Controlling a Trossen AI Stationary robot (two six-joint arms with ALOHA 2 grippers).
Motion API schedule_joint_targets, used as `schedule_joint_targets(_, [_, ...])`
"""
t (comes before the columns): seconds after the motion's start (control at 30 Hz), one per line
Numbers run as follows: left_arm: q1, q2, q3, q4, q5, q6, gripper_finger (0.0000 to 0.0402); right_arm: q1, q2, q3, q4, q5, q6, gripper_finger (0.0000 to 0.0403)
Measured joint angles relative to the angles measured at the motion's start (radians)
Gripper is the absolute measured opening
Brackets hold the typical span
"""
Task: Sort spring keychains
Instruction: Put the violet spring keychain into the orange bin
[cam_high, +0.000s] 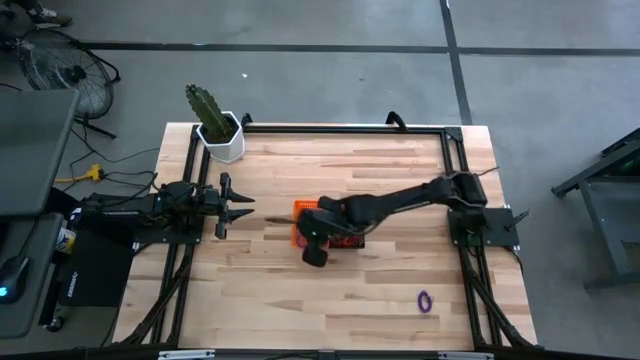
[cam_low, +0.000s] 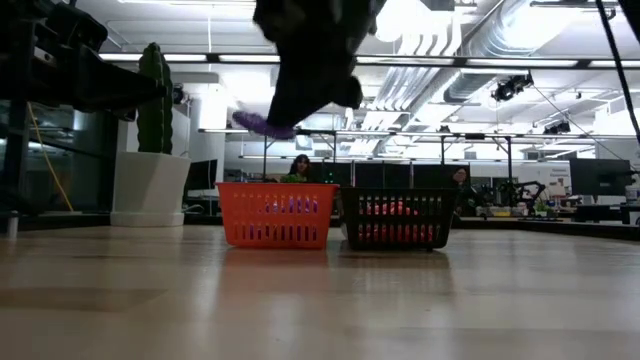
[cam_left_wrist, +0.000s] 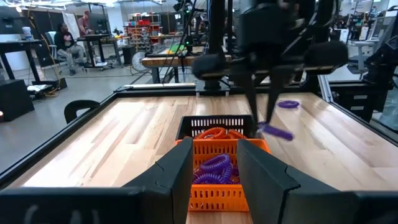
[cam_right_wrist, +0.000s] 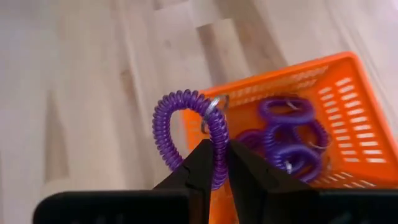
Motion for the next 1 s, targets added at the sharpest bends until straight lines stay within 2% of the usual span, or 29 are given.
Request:
schedule_joint_targets(0.2, [0.000, 0.000, 0.000, 0.000, 0.000, 0.000, 0.0122, -0.059, 0.032, 0.006, -0.012, -0.011, 0.080, 0.0034])
schedule_joint_targets(0.4, [0.000, 0.000, 0.000, 0.000, 0.000, 0.000, 0.0122, -0.082, 0.033, 0.005, -0.073, -0.011, 0.082, 0.0042])
schedule_joint_targets(0.57, [0.000, 0.000, 0.000, 0.000, 0.000, 0.000, 0.0122, -0.091, 0.033, 0.005, -0.080, -0.050, 0.078, 0.0060])
schedule_joint_targets(1.0, [0.000, 0.000, 0.000, 0.000, 0.000, 0.000, 0.0122, -0.070, 0.001, 0.005, -0.133, -0.050, 0.075, 0.0134])
